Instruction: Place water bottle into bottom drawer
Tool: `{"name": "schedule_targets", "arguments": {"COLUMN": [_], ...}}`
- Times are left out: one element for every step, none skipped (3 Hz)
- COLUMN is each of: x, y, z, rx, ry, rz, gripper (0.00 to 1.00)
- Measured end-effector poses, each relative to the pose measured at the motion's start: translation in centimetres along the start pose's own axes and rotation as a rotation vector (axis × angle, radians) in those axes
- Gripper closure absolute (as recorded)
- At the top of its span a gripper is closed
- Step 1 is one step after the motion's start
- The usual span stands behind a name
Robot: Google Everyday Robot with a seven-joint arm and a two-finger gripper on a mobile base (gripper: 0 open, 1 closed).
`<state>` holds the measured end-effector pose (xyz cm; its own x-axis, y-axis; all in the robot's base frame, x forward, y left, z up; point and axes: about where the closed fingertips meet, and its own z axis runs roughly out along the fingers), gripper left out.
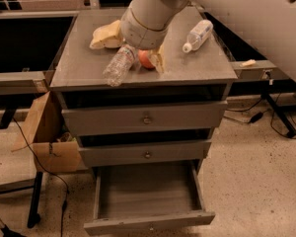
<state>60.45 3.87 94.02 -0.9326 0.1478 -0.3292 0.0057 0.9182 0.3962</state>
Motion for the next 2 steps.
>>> {"name": "schedule_targets", "arguments": {"x": [-1.0,-3.4], "y": [0.4,2.1], "z": [1.3,3.8], "rx": [0.004,0.005], "ry": [-0.047,-0.114], "rz": [0.011,0.005], "gripper": [0.0,0.0]}}
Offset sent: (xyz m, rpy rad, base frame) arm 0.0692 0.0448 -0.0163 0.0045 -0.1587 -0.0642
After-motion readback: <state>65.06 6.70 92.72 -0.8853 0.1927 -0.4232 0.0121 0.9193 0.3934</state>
